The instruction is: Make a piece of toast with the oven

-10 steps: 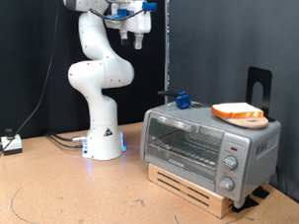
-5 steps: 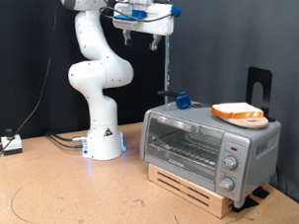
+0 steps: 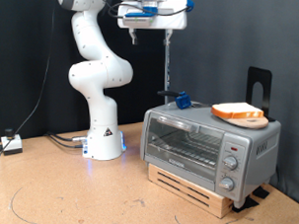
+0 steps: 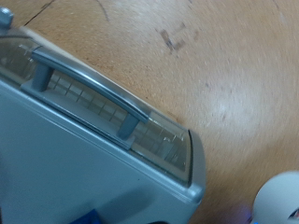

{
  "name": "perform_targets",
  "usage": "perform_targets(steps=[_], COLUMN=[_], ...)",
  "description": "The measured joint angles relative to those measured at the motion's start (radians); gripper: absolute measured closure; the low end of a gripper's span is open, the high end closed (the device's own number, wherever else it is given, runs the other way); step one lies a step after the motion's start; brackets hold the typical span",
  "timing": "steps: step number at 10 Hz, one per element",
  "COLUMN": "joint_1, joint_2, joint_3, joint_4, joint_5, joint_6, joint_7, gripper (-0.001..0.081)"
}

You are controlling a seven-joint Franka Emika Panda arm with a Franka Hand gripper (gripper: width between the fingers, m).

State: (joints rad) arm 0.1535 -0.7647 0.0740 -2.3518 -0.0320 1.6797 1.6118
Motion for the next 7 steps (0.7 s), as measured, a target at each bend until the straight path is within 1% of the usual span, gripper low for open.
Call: perform_targets(steps=[1, 2, 3, 5, 6, 7], joint_1=[0.010, 0.007, 0.021, 0.077, 0.099, 0.122], joint_2=[0.011, 0.011, 0.010, 0.012, 0.022, 0.049], joint_3=[-0.002, -0.002, -0.012, -0.061, -0.086, -0.107], joint_4=[-0.005, -0.005, -0.004, 0.004, 0.005, 0.012], joint_5=[-0.016, -0.005, 0.024, 0.056, 0.056, 0.056], joint_6=[0.021, 0.019, 0.035, 0.046, 0.055, 0.065], joint_7=[-0.088, -0.062, -0.129, -0.359, -0.482, -0.580], gripper=[-0.0001, -0.0001, -0.0001, -0.0001, -0.0001, -0.0001])
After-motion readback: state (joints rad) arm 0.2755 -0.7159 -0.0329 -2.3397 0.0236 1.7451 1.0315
